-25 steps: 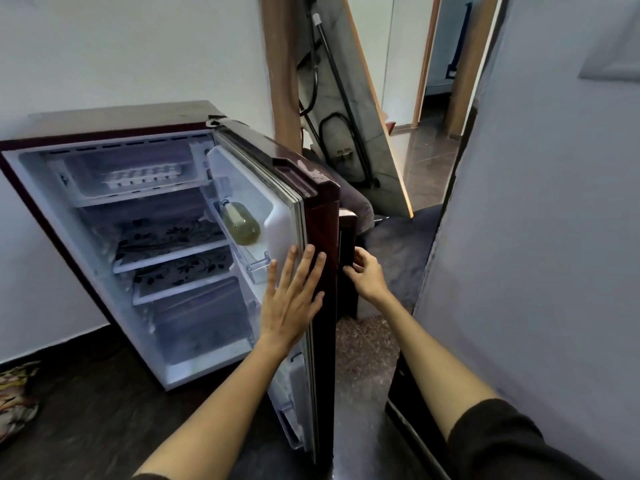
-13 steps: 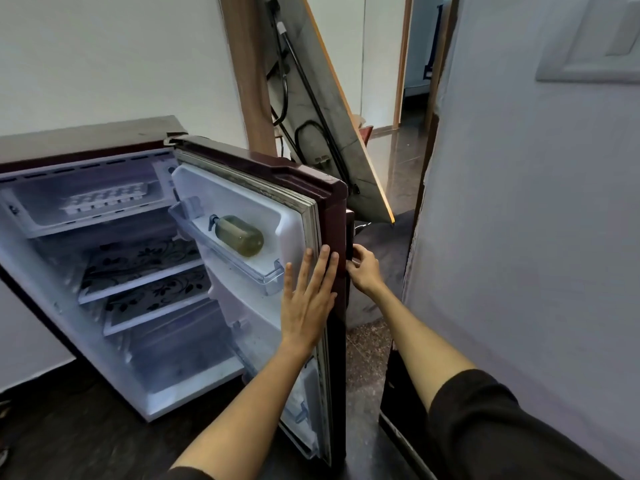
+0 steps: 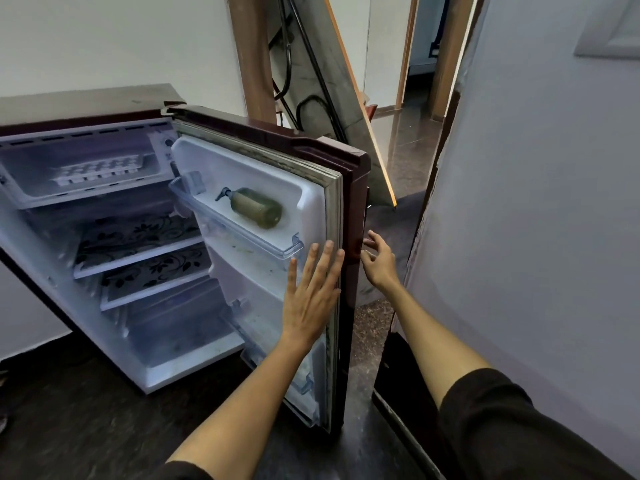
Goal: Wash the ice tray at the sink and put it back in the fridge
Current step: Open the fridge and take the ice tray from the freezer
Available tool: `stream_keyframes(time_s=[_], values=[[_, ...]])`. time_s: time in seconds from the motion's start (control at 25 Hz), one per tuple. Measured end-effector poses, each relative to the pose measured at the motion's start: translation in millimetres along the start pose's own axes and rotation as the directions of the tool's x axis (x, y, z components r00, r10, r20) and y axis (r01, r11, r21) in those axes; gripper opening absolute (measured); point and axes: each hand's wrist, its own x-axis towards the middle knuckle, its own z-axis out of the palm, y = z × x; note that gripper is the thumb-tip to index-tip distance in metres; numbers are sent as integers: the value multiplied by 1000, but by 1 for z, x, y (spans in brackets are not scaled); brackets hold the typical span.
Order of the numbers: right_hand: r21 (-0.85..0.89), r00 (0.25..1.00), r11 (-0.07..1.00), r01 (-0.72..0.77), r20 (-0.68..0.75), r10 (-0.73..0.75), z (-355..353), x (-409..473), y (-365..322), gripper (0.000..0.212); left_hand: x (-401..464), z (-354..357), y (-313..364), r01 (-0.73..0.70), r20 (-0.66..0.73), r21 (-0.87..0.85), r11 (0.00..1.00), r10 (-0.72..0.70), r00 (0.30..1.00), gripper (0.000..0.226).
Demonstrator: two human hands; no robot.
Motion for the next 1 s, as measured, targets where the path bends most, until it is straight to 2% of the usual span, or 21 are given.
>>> stream_keyframes(time_s=[0.28, 0.44, 0.56, 0.68, 0.8, 0.88, 1.0], values=[[-104, 995, 990, -98, 17, 100, 10, -59, 56, 52, -75, -16, -26, 45, 119, 27, 999, -48, 992, 83], [-184, 976, 970, -160, 118, 183, 39, -108, 88, 52, -136, -26, -52, 113, 247, 72, 991, -127, 961, 89], [-248, 950, 953, -177, 210, 231, 76, -144, 102, 52, -183, -36, -76, 195, 361, 98, 976, -217, 907, 92], [-285, 914, 941, -184, 302, 271, 127, -175, 105, 52, -224, -41, -106, 305, 445, 110, 946, -322, 836, 85], [-299, 885, 941, -156, 382, 268, 185, -193, 92, 51, -254, -41, -145, 401, 507, 123, 908, -405, 761, 69], [-300, 864, 944, -138, 430, 263, 229, -197, 73, 51, -269, -39, -180, 475, 558, 131, 870, -460, 690, 67], [-285, 845, 952, -111, 477, 241, 291, -196, 40, 52, -283, -31, -236, 556, 588, 127, 821, -514, 625, 68]])
